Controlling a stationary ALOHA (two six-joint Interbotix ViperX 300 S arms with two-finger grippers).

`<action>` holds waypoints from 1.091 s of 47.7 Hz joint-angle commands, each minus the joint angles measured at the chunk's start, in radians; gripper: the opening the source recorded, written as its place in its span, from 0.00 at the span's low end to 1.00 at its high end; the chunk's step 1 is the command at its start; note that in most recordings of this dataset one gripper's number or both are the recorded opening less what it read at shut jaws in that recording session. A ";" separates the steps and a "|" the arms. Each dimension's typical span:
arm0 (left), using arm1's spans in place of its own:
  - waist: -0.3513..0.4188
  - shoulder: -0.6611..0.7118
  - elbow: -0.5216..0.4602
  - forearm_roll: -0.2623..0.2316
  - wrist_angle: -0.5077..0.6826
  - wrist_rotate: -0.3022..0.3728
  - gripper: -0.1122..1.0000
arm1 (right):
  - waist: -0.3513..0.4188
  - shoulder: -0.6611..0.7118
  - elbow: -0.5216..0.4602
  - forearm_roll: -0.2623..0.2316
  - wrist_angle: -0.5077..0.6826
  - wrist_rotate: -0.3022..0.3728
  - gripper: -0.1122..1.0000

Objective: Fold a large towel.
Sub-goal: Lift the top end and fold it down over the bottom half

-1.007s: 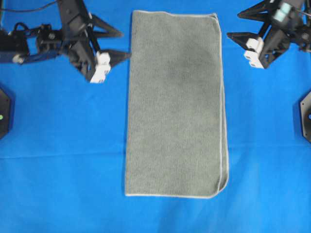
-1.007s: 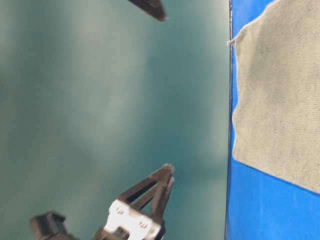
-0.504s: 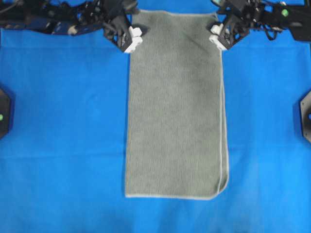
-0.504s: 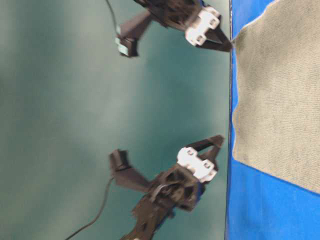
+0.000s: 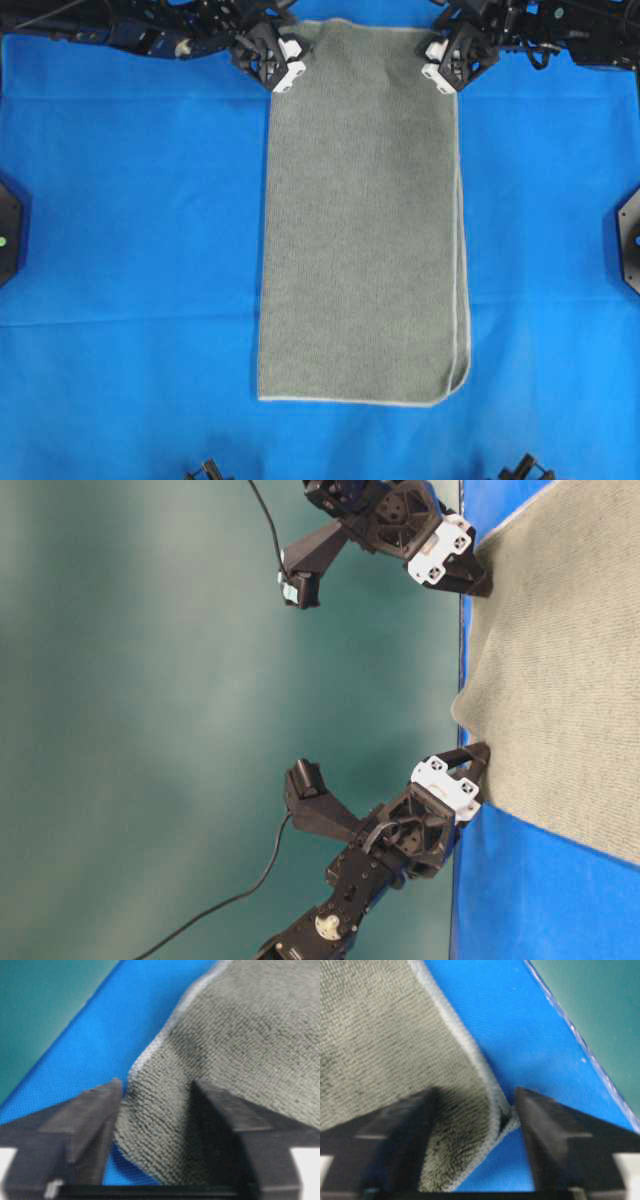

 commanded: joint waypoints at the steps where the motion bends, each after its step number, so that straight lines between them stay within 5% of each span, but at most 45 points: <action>1: 0.006 -0.005 -0.023 0.002 0.026 0.032 0.50 | -0.018 0.002 -0.011 -0.021 0.006 -0.003 0.55; 10: 0.002 -0.025 -0.043 0.000 0.114 0.133 0.15 | -0.018 -0.008 -0.002 -0.031 0.008 -0.003 0.13; 32: 0.092 -0.232 -0.087 0.000 0.199 0.270 0.14 | -0.031 -0.218 -0.041 -0.032 0.112 -0.005 0.13; 38: 0.080 -0.305 -0.077 -0.002 0.225 0.253 0.14 | -0.023 -0.288 -0.063 -0.034 0.144 -0.005 0.13; 52: -0.066 -0.546 0.084 -0.002 0.282 0.262 0.14 | 0.175 -0.555 0.034 -0.034 0.311 0.003 0.13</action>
